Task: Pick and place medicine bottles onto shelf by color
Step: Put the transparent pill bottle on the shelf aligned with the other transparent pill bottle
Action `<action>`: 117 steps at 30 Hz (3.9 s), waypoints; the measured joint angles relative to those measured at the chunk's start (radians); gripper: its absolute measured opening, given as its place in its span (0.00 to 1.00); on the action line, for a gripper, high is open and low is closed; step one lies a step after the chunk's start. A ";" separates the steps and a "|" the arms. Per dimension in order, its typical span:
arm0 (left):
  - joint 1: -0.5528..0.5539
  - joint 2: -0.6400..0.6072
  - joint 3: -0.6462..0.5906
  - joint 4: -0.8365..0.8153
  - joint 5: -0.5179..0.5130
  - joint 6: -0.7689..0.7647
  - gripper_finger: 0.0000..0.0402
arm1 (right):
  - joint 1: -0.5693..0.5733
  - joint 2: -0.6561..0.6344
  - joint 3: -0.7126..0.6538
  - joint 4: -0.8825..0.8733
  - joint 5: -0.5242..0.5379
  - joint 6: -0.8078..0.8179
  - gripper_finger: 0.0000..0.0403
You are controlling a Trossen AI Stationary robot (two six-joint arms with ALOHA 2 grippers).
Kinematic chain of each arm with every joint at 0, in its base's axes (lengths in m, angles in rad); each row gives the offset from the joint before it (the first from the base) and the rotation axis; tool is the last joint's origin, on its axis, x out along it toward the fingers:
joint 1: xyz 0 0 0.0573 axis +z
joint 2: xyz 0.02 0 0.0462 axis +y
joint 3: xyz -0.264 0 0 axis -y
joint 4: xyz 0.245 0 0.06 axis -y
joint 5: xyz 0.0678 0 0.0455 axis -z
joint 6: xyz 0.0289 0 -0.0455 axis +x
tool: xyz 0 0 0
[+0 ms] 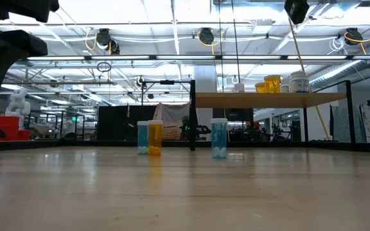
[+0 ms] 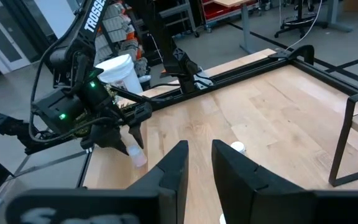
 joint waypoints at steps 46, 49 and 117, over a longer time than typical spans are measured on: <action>0.177 -0.185 0.006 0.043 0.009 0.373 0.36 | 0.000 0.000 0.000 -0.012 -0.036 -0.023 0.16; 0.214 -0.231 0.007 0.043 0.010 0.452 0.35 | 0.006 0.000 0.000 -0.015 -0.036 -0.023 0.16; 0.484 -0.334 0.007 0.361 0.031 1.244 0.39 | -0.129 0.863 0.103 0.799 -0.237 -0.359 0.37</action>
